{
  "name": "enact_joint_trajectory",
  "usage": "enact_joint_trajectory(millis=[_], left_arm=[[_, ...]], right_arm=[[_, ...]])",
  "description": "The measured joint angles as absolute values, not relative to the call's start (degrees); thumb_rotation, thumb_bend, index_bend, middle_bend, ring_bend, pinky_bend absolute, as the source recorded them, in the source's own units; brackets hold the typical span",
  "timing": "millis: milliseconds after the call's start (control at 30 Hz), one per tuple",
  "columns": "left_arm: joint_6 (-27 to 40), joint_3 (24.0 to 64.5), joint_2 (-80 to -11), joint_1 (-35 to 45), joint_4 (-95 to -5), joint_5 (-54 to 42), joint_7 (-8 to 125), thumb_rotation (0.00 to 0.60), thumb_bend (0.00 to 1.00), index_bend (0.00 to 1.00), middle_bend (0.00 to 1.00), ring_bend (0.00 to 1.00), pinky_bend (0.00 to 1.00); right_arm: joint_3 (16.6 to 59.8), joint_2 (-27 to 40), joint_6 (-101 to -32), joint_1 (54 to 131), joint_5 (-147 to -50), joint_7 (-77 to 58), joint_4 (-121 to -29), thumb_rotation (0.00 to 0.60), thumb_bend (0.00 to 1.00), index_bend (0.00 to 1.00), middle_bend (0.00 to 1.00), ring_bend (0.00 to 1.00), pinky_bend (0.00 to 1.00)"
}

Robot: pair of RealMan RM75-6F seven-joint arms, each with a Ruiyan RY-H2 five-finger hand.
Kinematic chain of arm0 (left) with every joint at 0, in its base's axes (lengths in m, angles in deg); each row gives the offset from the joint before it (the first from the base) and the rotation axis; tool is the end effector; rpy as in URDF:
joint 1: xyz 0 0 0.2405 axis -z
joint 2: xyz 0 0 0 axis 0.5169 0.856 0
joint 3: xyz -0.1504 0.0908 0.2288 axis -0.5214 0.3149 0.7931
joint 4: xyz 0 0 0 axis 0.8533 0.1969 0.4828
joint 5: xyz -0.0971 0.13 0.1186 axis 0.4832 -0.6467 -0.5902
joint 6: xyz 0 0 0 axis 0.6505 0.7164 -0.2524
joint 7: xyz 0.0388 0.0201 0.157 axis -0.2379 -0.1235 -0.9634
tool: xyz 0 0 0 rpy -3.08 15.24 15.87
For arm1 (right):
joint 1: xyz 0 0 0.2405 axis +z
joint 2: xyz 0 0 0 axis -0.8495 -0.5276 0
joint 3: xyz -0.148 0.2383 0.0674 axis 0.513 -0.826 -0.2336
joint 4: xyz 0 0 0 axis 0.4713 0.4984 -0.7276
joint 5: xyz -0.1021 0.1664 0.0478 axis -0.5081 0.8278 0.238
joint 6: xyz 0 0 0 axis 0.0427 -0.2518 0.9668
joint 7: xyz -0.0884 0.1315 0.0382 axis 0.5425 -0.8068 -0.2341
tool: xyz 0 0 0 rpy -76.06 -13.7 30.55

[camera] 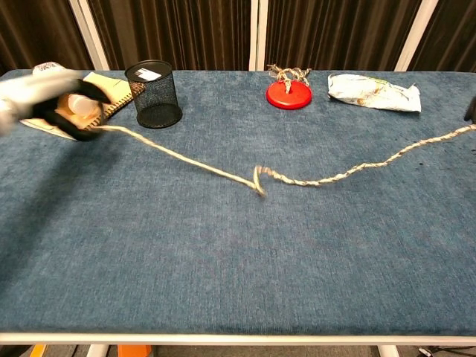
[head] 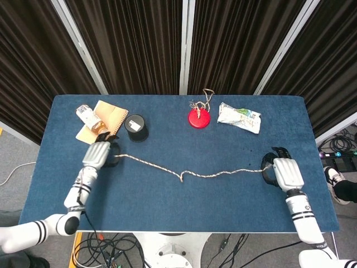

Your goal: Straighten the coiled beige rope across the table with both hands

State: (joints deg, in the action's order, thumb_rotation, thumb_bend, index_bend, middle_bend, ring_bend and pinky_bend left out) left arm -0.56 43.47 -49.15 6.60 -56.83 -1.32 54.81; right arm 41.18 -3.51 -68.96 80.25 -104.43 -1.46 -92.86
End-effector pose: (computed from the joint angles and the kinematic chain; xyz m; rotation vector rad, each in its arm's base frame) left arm -0.2457 0.3856 0.0159 -1.5414 -1.2551 -0.9323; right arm -0.2968 -0.3060 0.1006 1.4811 -1.1129 0.8819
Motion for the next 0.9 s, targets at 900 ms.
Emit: enact_joint_trajectory(millis=[900], left_arm=[[0.34,46.66,-48.55,-3.29,-48.34,-9.97,65.79,0.600,0.40,0.61,0.17,0.00,0.00]], right_arm=[[41.84,3.32,-68.10,78.10,-104.26,-4.20,-82.95,0.600,0.57,0.74,0.36,0.12,0.10]])
